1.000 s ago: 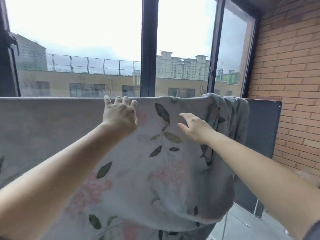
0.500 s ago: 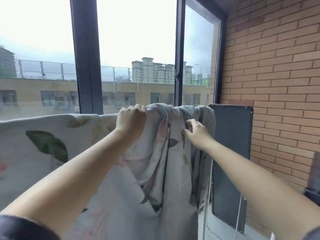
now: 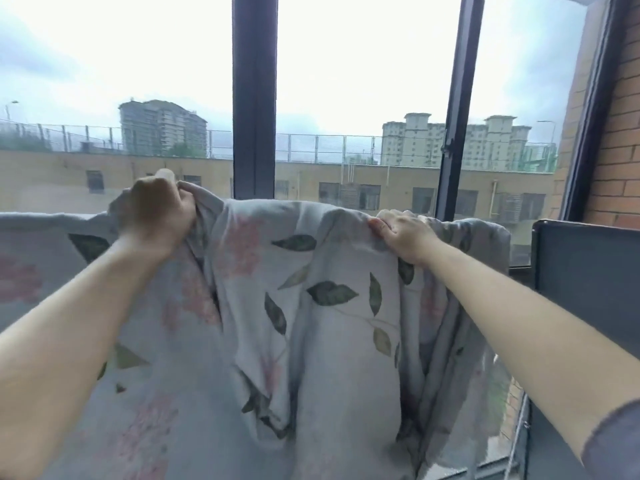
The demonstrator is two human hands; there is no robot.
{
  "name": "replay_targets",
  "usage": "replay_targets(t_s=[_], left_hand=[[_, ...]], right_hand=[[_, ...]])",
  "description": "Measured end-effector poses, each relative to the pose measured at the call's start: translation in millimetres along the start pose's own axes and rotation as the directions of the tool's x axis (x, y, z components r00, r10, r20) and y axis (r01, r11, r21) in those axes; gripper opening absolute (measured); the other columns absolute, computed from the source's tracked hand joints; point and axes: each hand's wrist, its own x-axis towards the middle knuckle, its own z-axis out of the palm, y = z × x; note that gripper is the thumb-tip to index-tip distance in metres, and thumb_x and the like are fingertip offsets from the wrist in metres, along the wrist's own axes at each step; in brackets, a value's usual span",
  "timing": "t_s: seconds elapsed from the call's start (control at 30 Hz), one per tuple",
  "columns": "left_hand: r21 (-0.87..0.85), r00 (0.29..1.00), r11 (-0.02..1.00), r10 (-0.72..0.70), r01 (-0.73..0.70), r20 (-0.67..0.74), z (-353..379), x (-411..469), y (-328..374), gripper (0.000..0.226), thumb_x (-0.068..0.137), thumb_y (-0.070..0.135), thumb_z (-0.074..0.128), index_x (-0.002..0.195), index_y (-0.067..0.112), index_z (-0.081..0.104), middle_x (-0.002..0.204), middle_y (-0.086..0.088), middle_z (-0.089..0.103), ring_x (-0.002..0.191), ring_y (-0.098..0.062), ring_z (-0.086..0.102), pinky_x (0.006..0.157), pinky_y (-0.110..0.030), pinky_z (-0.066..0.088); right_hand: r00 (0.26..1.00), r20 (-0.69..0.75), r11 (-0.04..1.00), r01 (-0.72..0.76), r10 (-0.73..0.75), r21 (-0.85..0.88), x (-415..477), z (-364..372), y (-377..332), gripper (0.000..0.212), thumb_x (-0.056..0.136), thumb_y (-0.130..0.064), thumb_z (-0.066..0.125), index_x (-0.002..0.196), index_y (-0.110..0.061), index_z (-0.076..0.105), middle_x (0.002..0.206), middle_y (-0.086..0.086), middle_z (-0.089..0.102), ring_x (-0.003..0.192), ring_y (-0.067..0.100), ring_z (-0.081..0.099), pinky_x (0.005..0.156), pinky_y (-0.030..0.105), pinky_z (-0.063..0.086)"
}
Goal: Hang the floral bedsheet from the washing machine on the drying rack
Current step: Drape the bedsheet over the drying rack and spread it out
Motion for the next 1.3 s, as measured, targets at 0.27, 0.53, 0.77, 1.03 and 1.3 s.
replay_targets(t_s=[0.27, 0.53, 0.77, 1.03, 1.3], left_hand=[[-0.044, 0.945, 0.963, 0.269, -0.266, 0.187, -12, -19, 42, 0.020, 0.093, 0.026, 0.043, 0.099, 0.013, 0.057, 0.106, -0.011, 0.064, 0.086, -0.029, 0.055, 0.082, -0.038, 0.038], [-0.181, 0.868, 0.873, 0.477, -0.452, 0.134, 19, -30, 76, 0.030, 0.095, 0.036, 0.052, 0.073, 0.017, 0.055, 0.069, -0.010, 0.064, 0.065, -0.033, 0.060, 0.059, -0.034, 0.043], [0.014, 0.972, 0.972, 0.234, -0.234, 0.028, 15, -14, 39, 0.032, 0.095, 0.028, 0.042, 0.076, 0.010, 0.062, 0.076, -0.021, 0.066, 0.074, -0.040, 0.062, 0.064, -0.036, 0.042], [0.094, 0.938, 0.993, -0.099, 0.071, 0.332, 15, 4, 75, 0.032, 0.088, 0.020, 0.043, 0.107, 0.003, 0.062, 0.116, -0.026, 0.061, 0.108, -0.042, 0.057, 0.088, -0.042, 0.045], [-0.144, 0.836, 0.874, 0.486, -0.464, 0.256, 35, -75, 216, 0.033, 0.093, 0.044, 0.042, 0.106, 0.016, 0.053, 0.100, -0.007, 0.061, 0.089, -0.026, 0.055, 0.087, -0.043, 0.040]], right_hand=[[0.998, -0.023, 0.999, 0.053, -0.053, 0.007, -1, 2, 5, 0.035, 0.101, -0.045, 0.021, 0.098, -0.024, 0.048, 0.117, 0.004, 0.057, 0.117, 0.027, 0.047, 0.102, 0.048, 0.026], [0.997, -0.022, 0.988, 0.082, -0.080, 0.134, -5, -9, 35, 0.035, 0.100, -0.040, 0.028, 0.115, -0.028, 0.058, 0.123, 0.000, 0.061, 0.117, 0.023, 0.051, 0.101, 0.039, 0.037], [0.993, -0.016, 0.981, 0.118, -0.117, 0.154, -2, -4, 19, 0.032, 0.102, -0.033, 0.033, 0.117, -0.020, 0.059, 0.121, 0.006, 0.063, 0.114, 0.028, 0.053, 0.101, 0.039, 0.035], [0.945, -0.212, 0.959, -0.208, 0.248, 0.194, -48, 15, 75, 0.066, 0.087, -0.044, 0.055, 0.145, -0.027, 0.029, 0.155, 0.001, 0.024, 0.144, 0.020, 0.018, 0.112, 0.057, 0.017], [0.645, -0.168, 0.577, -0.498, 0.745, 0.647, -67, 15, 127, 0.078, 0.087, -0.041, 0.059, 0.145, -0.004, 0.023, 0.146, 0.021, 0.032, 0.133, 0.035, 0.037, 0.106, 0.040, 0.033]])
